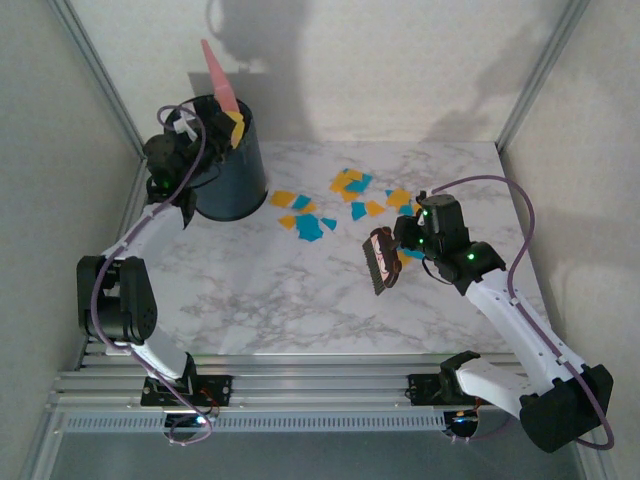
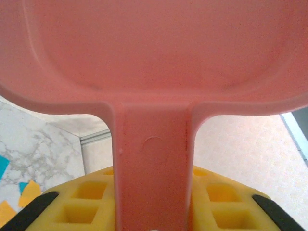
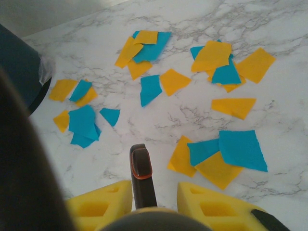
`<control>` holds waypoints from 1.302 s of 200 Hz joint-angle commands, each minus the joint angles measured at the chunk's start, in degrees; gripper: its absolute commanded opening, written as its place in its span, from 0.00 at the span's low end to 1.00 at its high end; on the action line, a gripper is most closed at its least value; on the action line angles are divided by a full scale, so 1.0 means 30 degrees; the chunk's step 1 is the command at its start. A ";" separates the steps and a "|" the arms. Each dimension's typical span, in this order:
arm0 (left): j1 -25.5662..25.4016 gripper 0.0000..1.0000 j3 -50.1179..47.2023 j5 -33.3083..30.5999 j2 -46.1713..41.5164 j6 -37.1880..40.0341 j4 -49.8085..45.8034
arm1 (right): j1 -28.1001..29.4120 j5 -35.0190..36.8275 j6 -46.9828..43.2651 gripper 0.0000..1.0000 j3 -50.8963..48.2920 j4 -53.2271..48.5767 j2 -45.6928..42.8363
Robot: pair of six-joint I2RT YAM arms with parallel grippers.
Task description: Sweep away the paper scraps from the table
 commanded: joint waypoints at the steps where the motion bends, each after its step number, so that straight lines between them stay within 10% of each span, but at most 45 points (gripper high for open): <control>1: 0.0105 0.00 -0.0278 -0.0544 -0.0528 -0.1357 0.2143 | -0.0094 -0.0089 0.0338 0.06 -0.0045 0.0271 -0.0292; 260: -0.0018 0.00 -0.0991 -0.0842 -0.1196 -0.2739 0.2460 | -0.0071 -0.0079 0.0334 0.00 -0.0008 0.0241 -0.0481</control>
